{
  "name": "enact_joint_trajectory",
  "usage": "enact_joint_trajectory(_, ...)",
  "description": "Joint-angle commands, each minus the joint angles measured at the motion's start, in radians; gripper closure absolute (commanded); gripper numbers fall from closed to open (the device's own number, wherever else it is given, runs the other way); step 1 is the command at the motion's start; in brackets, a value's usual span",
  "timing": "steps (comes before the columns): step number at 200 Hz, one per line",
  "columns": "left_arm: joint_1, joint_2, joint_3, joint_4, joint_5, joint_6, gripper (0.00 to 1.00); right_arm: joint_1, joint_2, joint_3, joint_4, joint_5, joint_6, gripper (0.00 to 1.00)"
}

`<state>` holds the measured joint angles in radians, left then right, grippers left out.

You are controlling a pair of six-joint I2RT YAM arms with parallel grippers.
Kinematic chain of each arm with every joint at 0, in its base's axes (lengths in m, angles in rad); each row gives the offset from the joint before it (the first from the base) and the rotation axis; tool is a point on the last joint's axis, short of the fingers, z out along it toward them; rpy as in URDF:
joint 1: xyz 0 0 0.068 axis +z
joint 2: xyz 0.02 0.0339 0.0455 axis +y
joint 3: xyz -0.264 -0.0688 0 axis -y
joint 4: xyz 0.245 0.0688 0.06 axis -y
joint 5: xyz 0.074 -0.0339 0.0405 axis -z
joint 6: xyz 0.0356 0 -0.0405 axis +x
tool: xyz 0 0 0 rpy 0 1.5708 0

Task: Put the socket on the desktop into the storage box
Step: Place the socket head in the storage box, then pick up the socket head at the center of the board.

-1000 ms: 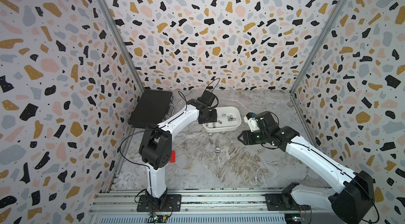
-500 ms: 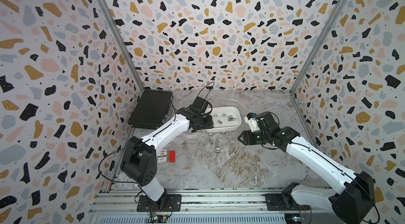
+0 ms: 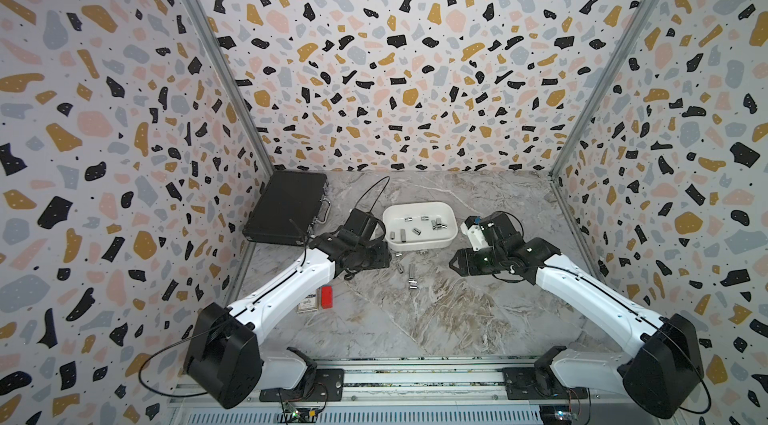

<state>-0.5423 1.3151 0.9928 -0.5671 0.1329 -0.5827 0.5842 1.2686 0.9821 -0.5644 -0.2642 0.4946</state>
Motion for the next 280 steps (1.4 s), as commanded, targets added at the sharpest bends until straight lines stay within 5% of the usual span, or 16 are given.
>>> enact_joint_trajectory(1, 0.014, -0.063, -0.050, 0.017, -0.007, -0.016, 0.43, 0.017, 0.019, 0.024, 0.004, 0.013, 0.010, 0.46)
enact_joint_trajectory(113, 0.081, -0.308, -0.260, -0.056, -0.019, -0.075, 0.41, 0.164, 0.213, 0.110, 0.017, 0.074, 0.067, 0.45)
enact_joint_trajectory(280, 0.148, -0.408, -0.315, -0.112, 0.043, -0.100, 0.40, 0.274, 0.523, 0.328, -0.075, 0.136, 0.139, 0.46)
